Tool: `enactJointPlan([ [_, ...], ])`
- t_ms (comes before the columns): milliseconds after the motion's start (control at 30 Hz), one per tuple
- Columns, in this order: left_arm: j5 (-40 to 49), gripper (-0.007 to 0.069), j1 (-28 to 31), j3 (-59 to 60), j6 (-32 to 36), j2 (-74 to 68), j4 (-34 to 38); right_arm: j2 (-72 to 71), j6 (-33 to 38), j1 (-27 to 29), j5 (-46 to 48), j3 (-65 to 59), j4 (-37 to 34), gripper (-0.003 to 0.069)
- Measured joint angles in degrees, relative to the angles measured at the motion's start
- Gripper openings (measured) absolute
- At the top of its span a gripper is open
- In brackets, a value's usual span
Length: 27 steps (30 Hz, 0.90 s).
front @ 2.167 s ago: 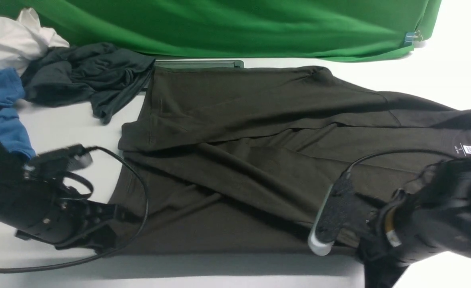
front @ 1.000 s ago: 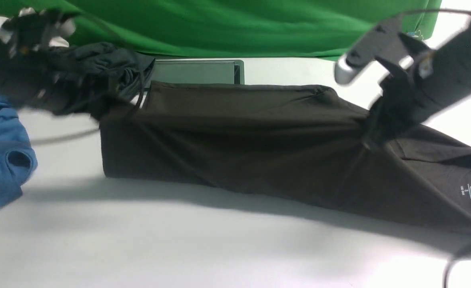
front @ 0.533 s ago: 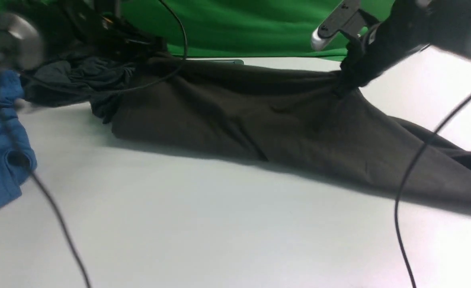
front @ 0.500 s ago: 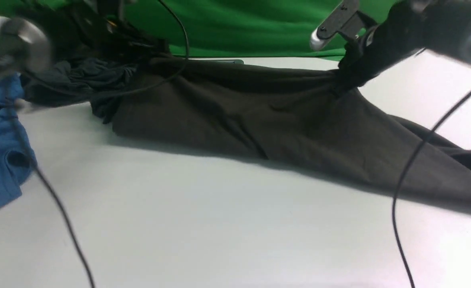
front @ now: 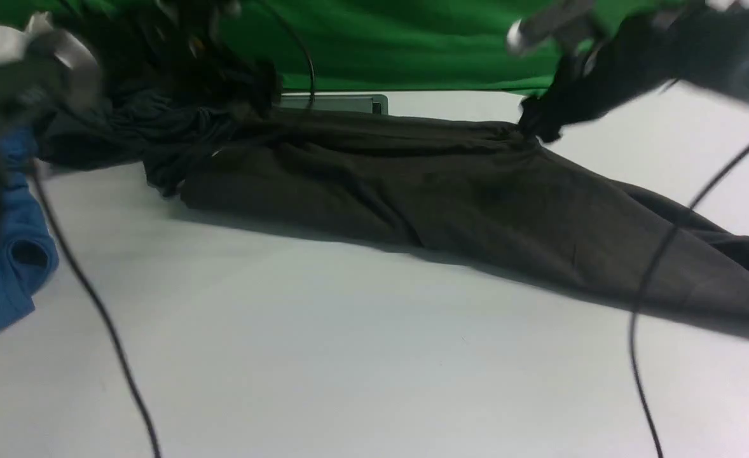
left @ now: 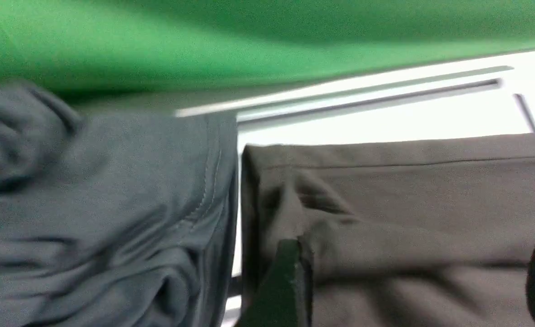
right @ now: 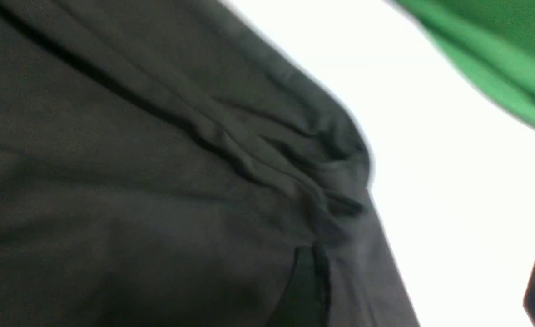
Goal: Fold a long-sleeved shirt on a white desktop.
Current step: 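Fold the black garment in half by bringing its near edge over to the far edge, then grasp the waist and leg ends of the folded dark trousers and straighten them on the table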
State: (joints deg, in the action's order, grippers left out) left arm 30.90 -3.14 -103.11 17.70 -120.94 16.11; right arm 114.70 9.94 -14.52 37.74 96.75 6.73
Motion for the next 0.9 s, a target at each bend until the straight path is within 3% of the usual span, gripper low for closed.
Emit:
enactJointPlan([
  [167,13.9,0.0693,3.7,-0.2,-4.5,11.4,-0.6,-11.7,-6.6,0.3,10.3,-1.2,0.0,0.0565],
  [300,22.9,0.0693,7.2,3.2,-7.7,16.1,0.6,-22.5,-13.1,0.3,8.7,-9.2,-1.6,0.0543],
  [433,23.9,0.0693,9.3,10.5,-8.8,15.9,5.0,-28.7,-17.4,0.3,4.4,-20.4,-2.9,0.0519],
  [500,22.4,0.0693,9.8,15.1,-8.7,15.3,7.2,-31.2,-18.7,0.3,2.0,-26.9,-3.3,0.0467],
  [533,21.0,0.0693,9.9,17.4,-8.7,14.7,8.3,-32.4,-18.9,0.3,1.0,-30.1,-3.8,0.0395],
  [600,20.0,0.0693,9.9,18.9,-8.8,14.1,8.9,-33.0,-19.0,0.3,0.5,-32.3,-4.5,0.0324],
  [633,18.5,0.0693,9.9,20.5,-9.0,13.0,10.3,-33.6,-19.2,0.3,0.0,-34.7,-5.8,0.0206],
  [667,18.1,0.0693,10.0,21.0,-9.1,12.7,10.8,-33.8,-19.2,0.3,0.0,-35.5,-6.1,0.0174],
  [700,16.5,0.0693,10.0,21.7,-9.2,11.1,13.0,-34.1,-19.0,0.3,-0.2,-36.8,-7.1,0.0085],
  [900,8.3,0.0694,10.0,22.2,-9.2,4.6,23.9,-34.2,-15.5,0.3,-0.1,-38.3,-9.1,0.0027],
])
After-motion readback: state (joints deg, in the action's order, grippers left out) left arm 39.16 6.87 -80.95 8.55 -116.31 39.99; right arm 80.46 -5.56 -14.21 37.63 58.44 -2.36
